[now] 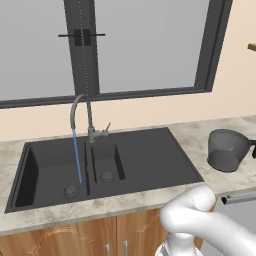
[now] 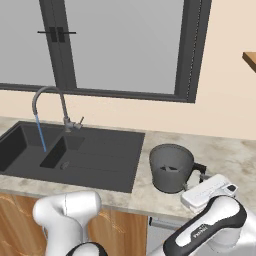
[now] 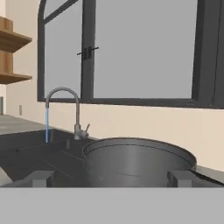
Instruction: Turn on the sink faucet and place the jug under the water for a few seconds to fill it up.
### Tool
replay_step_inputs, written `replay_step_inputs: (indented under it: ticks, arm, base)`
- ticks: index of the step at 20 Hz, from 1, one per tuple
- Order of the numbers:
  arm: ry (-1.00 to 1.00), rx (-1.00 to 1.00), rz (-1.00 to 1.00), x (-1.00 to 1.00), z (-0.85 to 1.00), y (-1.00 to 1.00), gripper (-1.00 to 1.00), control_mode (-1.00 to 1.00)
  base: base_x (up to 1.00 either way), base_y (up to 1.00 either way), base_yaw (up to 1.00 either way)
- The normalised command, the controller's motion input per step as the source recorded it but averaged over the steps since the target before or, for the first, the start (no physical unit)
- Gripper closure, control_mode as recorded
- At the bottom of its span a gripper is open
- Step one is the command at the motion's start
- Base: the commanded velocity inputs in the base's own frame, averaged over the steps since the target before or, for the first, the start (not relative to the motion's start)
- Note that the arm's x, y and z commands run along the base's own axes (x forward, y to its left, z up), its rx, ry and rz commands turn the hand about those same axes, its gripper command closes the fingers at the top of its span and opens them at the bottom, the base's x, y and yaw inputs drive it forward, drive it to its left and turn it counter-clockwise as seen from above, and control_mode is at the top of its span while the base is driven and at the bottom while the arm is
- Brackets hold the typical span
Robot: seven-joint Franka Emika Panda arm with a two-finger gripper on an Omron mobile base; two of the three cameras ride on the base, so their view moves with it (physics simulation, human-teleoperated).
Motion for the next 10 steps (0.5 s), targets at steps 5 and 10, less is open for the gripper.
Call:
replay_step_inputs:
  ticks: [5,10]
  arm:
    - [-0.01,-0.07,-0.01,0.29,-0.19,-0.01,-1.0,-1.0]
    - [0.0,-0.04,-0.05,0.38,-0.09,-0.02,-1.0,-1.0]
  base:
    - [0.0,0.0,0.0]
    - [0.0,0.0,0.0]
